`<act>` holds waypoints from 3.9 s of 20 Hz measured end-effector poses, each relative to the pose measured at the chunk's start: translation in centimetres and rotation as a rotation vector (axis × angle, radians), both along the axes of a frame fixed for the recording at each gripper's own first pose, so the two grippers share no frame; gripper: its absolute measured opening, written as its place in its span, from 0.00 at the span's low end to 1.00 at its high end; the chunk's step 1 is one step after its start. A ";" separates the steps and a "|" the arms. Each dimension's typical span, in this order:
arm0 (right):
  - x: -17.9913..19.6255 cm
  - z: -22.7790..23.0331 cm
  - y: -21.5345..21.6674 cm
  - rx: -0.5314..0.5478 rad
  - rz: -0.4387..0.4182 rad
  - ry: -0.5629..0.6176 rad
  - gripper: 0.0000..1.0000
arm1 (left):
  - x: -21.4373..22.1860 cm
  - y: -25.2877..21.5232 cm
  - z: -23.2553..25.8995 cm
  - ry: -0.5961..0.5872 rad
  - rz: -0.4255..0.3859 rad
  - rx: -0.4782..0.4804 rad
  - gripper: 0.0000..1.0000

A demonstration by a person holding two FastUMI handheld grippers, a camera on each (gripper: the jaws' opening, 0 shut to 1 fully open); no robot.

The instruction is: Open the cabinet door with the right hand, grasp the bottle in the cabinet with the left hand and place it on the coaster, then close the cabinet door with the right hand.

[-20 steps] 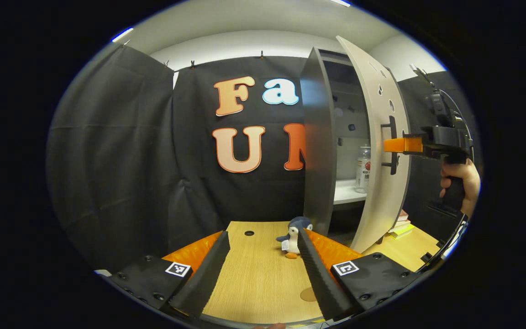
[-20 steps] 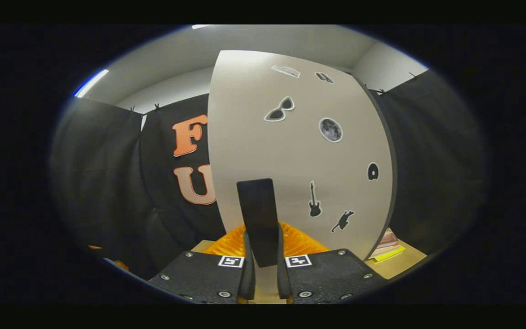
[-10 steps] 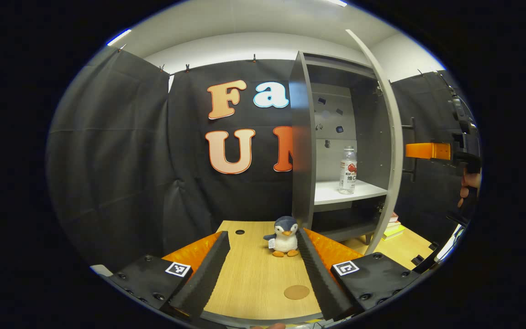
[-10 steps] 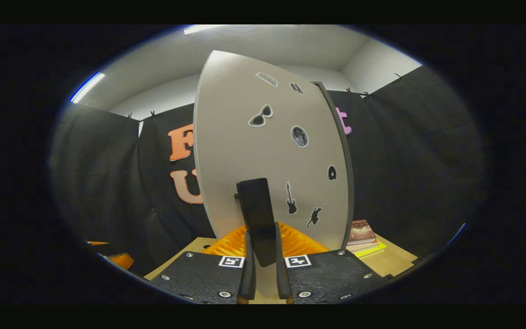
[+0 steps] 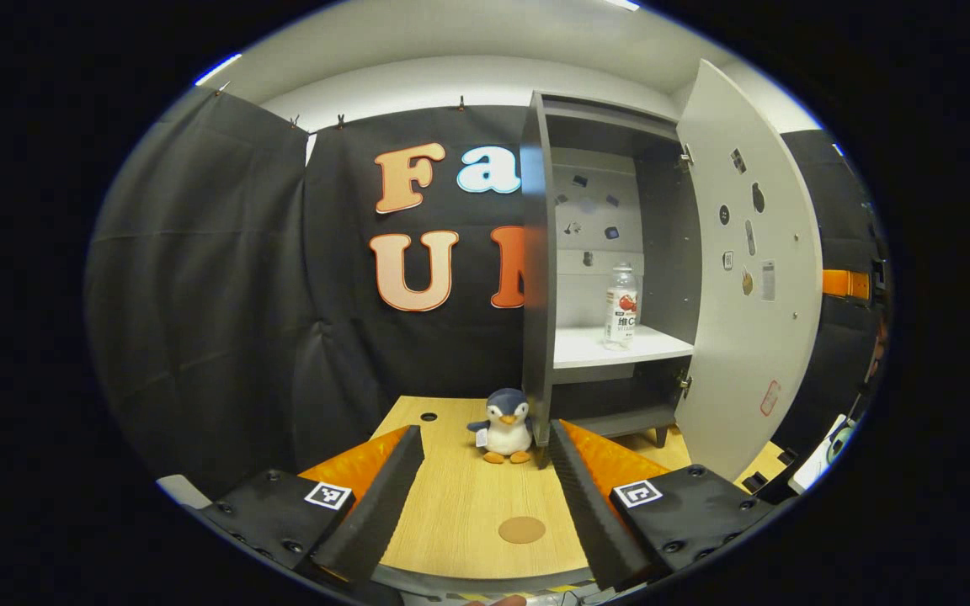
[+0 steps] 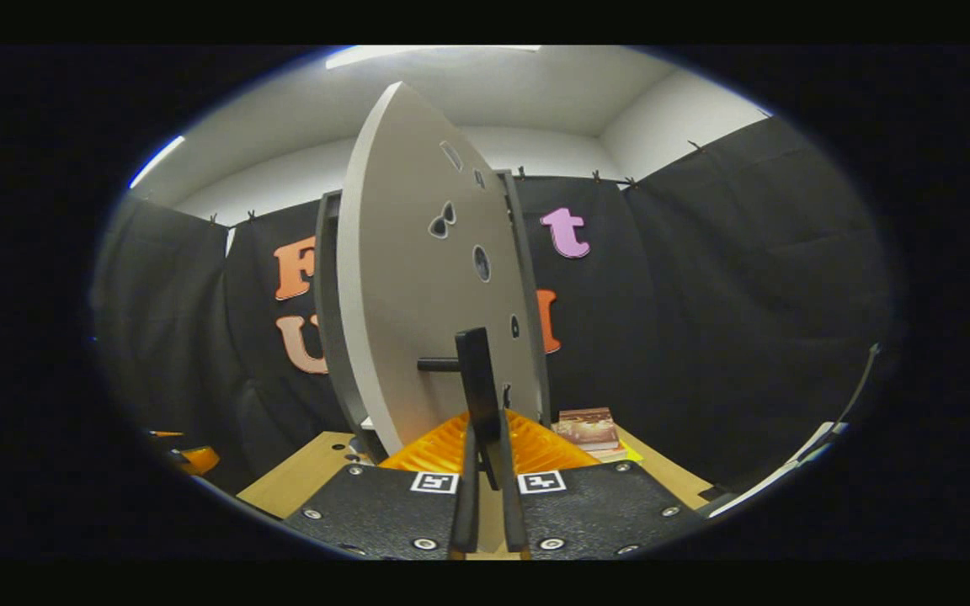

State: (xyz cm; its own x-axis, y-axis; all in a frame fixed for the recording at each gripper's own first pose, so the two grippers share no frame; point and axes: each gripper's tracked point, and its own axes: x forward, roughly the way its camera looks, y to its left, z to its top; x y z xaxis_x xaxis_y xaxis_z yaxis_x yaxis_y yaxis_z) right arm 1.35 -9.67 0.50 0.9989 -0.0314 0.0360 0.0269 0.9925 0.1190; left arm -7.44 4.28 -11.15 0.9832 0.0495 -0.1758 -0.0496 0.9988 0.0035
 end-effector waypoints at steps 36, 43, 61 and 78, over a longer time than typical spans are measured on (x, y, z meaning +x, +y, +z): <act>-7.8 0.3 -0.5 -0.046 -0.074 -0.036 0.05 | 30.0 -22.6 4.7 -0.166 -0.319 -0.036 0.95; -2.9 -4.0 5.0 -0.052 -0.014 0.115 0.19 | 38.6 -25.3 1.6 -0.123 -0.334 -0.070 0.99; -3.7 -7.5 6.8 0.039 0.027 0.188 0.20 | 30.4 -21.0 2.2 -0.204 -0.328 -0.002 0.83; -8.1 -14.9 6.3 0.082 0.101 0.399 0.32 | 14.1 -9.0 -20.4 -0.015 -0.121 0.054 0.83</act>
State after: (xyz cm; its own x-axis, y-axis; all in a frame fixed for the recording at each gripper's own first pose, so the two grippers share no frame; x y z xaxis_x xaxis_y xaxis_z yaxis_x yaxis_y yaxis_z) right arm -6.73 -3.42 -14.37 0.9324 0.0805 -0.3525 -0.0097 0.9801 0.1981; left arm 6.66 -4.70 -31.53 0.9850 -0.0608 -0.1618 0.0710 0.9958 0.0578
